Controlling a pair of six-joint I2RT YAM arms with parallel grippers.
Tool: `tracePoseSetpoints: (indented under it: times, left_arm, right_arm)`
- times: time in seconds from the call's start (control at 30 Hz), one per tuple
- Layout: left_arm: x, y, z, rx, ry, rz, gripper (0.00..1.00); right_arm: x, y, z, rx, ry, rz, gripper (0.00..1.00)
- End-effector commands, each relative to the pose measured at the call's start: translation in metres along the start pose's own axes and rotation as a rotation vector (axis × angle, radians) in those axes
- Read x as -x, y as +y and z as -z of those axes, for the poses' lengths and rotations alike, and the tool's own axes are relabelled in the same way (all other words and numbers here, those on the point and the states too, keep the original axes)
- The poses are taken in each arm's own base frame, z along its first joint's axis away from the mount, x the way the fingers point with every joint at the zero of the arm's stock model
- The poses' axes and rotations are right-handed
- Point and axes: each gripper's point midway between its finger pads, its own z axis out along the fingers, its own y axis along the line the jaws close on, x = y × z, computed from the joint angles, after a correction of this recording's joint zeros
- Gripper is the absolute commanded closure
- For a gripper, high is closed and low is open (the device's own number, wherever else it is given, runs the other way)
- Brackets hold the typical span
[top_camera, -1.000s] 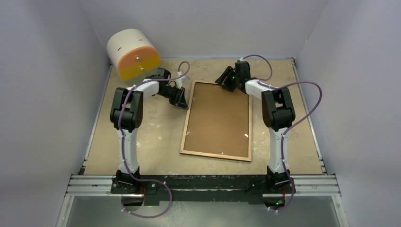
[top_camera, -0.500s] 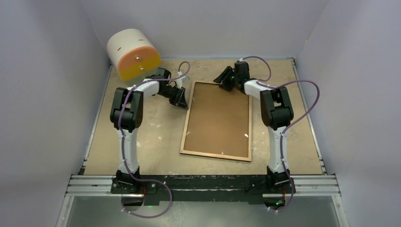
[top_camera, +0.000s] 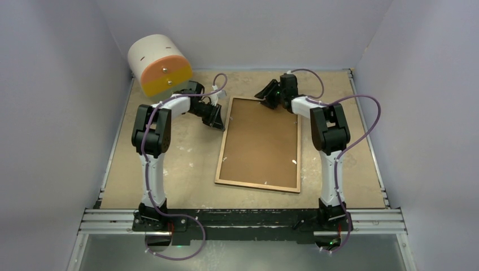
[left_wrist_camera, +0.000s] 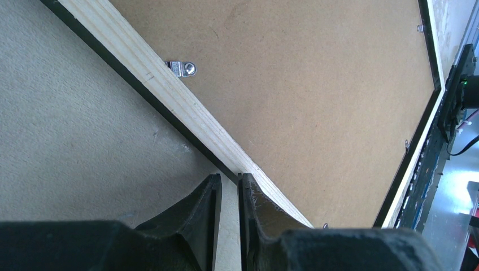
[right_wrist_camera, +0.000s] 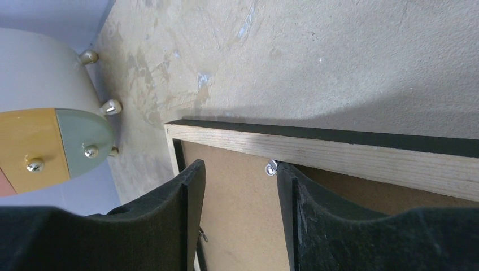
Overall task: Put the photo into the frame
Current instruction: Install the photo frame at the center of the board.
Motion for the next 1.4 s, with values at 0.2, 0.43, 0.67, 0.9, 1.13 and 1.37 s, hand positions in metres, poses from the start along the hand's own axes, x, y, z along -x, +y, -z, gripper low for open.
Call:
tracePoseSetpoints:
  times: [0.2, 0.43, 0.67, 0.9, 1.13, 1.37]
  left_arm:
    - [-0.004, 0.002, -0.006, 0.039, 0.038, -0.063, 0.8]
    - [-0.006, 0.003, -0.007, 0.039, 0.04, -0.056, 0.8]
    - [-0.005, 0.002, -0.006, 0.038, 0.036, -0.055, 0.8]
    - [-0.005, 0.001, -0.007, 0.034, 0.035, -0.051, 0.8]
    - [-0.004, 0.001, -0.008, 0.031, 0.036, -0.055, 0.8]
    - [-0.005, -0.002, -0.011, 0.023, 0.038, -0.058, 0.8]
  right_arm:
    - [-0.007, -0.022, 0.017, -0.086, -0.008, -0.001, 0.43]
    - [-0.009, -0.033, 0.018, -0.121, -0.011, 0.019, 0.43]
    - [-0.011, -0.03, 0.002, -0.099, 0.011, 0.004, 0.44]
    - [-0.008, -0.028, -0.007, -0.095, 0.012, -0.007, 0.47]
    - [-0.013, -0.025, -0.011, -0.069, 0.036, -0.044, 0.49]
    - [-0.025, -0.013, -0.017, -0.018, 0.068, -0.084, 0.49]
